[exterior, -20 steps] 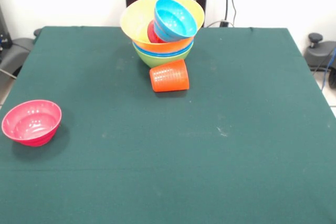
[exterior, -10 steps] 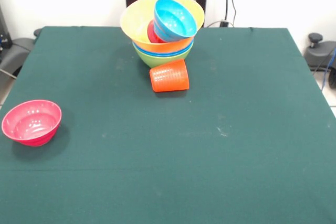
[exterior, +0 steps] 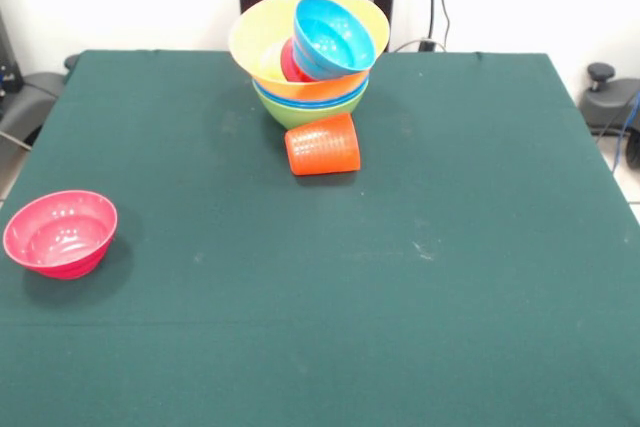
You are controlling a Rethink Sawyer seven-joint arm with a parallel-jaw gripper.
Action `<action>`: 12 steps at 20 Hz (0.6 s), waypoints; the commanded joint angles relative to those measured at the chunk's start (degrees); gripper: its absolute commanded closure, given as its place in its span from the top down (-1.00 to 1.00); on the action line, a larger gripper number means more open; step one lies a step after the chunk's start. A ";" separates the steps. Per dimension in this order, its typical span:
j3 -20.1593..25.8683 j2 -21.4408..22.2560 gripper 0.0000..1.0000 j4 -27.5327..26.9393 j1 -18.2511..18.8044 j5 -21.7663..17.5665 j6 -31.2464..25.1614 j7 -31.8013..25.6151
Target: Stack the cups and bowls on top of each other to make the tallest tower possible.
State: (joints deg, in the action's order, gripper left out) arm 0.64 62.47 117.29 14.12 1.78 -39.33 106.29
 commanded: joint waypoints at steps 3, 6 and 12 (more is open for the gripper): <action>3.89 -10.81 -1.00 -7.88 -0.70 -2.22 -1.34 4.17; 4.50 -13.06 -1.00 -9.46 -0.58 -1.56 -0.56 3.83; 5.10 -15.97 -1.00 -11.46 -0.42 -0.93 0.76 3.21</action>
State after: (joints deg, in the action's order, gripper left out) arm 0.76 52.69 109.39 13.77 1.77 -40.09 106.29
